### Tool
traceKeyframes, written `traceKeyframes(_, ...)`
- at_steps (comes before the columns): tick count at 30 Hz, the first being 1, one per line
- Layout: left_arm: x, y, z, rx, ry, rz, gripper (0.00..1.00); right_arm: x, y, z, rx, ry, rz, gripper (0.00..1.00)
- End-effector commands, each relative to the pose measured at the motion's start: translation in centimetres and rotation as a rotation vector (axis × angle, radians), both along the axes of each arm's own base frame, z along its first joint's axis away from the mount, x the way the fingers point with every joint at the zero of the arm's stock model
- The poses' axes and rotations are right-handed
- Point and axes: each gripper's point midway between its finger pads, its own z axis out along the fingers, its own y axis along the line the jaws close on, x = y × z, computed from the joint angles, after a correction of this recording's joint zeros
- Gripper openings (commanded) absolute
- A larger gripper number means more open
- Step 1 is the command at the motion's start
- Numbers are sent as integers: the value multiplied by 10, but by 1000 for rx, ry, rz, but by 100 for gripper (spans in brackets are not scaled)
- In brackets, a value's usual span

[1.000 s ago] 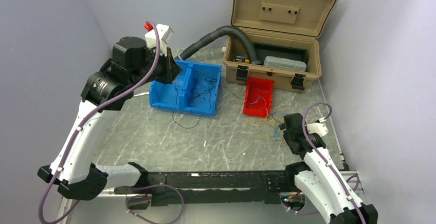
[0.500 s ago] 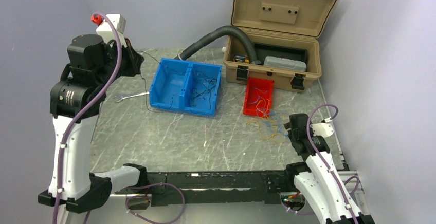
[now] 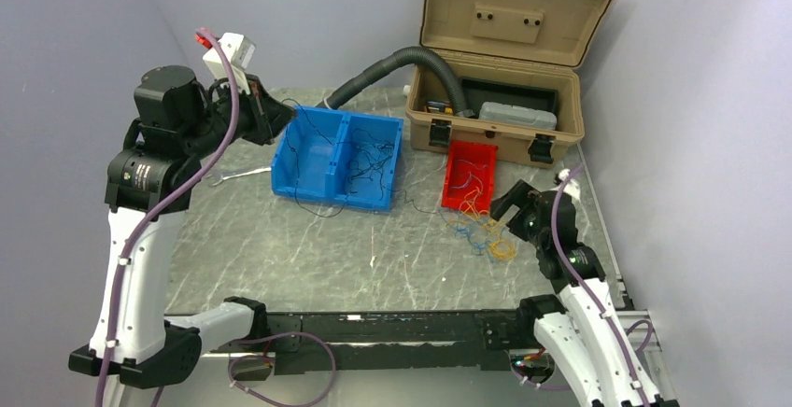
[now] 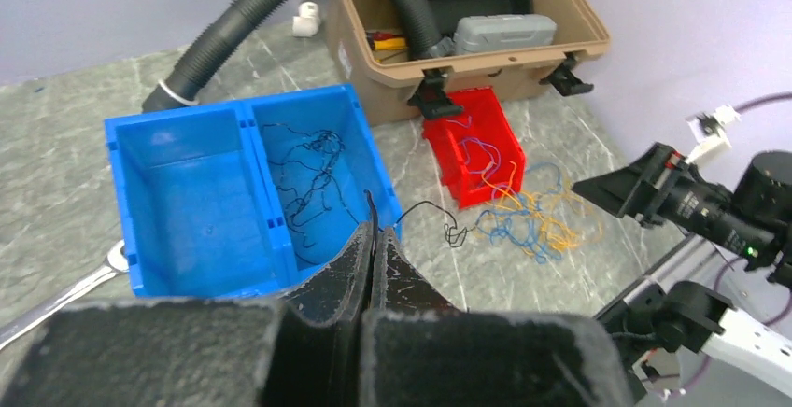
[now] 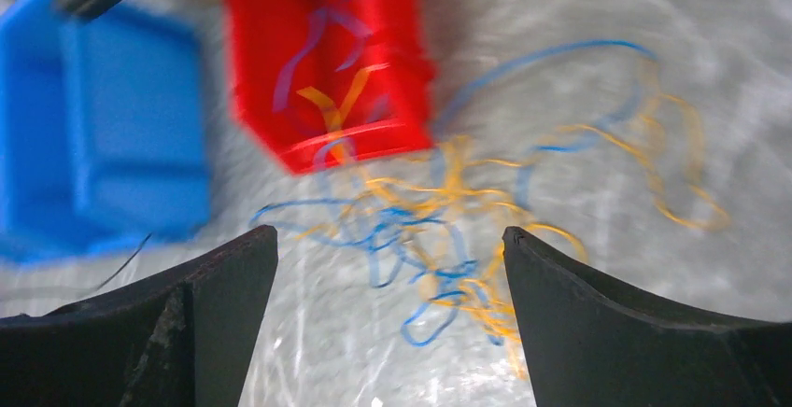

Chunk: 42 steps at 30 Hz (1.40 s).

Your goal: Untangle the cables

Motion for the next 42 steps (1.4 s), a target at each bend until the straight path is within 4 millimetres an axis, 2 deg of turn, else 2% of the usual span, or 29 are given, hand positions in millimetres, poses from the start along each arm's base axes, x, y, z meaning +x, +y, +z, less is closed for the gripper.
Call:
traceKeyframes(1,-12,-8,21,-14,-96,-81,0,22,70,67,-20,-246,525,92)
traceKeyframes(5,-12,3,20,25,-96,-24,0,27,108,81,-44,-294,768,85)
traceKeyframes(7,-12,10,22,35,-106,19,0,26,135,96,-47,-368,900,84)
traceKeyframes(11,-13,21,24,53,-122,74,0,7,200,114,-91,-539,1192,86)
traceKeyframes(15,-13,22,25,58,-122,78,0,12,230,102,-174,-541,1277,86)
traceKeyframes(18,-15,21,27,59,-128,70,0,28,243,98,-215,-546,1264,82)
traceKeyframes(22,-17,22,29,65,-130,71,0,51,255,93,-239,-554,1230,69)
traceKeyframes(25,-18,23,28,61,-134,72,0,59,266,94,-241,-565,1244,60)
traceKeyframes(26,-19,23,27,58,-136,73,0,60,271,96,-239,-567,1252,52)
traceKeyframes(27,-19,23,27,57,-136,73,0,61,274,101,-232,-571,1254,35)
traceKeyframes(28,-18,23,25,57,-133,75,0,60,276,113,-219,-585,1253,18)
traceKeyframes(29,-17,23,23,56,-129,79,0,58,276,125,-207,-602,1250,4)
traceKeyframes(30,-16,23,20,57,-120,82,0,54,274,146,-193,-636,1237,0)
traceKeyframes(35,-5,18,-5,42,-72,79,0,36,255,244,-131,-602,1160,0)
traceKeyframes(37,-3,14,-12,24,-61,63,0,28,253,277,-95,-568,1163,0)
traceKeyframes(39,-1,8,-19,6,-49,38,0,19,254,296,-62,-572,1191,0)
traceKeyframes(41,0,0,-26,-11,-35,2,0,22,251,295,-47,-578,1149,0)
traceKeyframes(42,0,-3,-30,-19,-27,-18,0,28,247,286,-55,-556,1104,0)
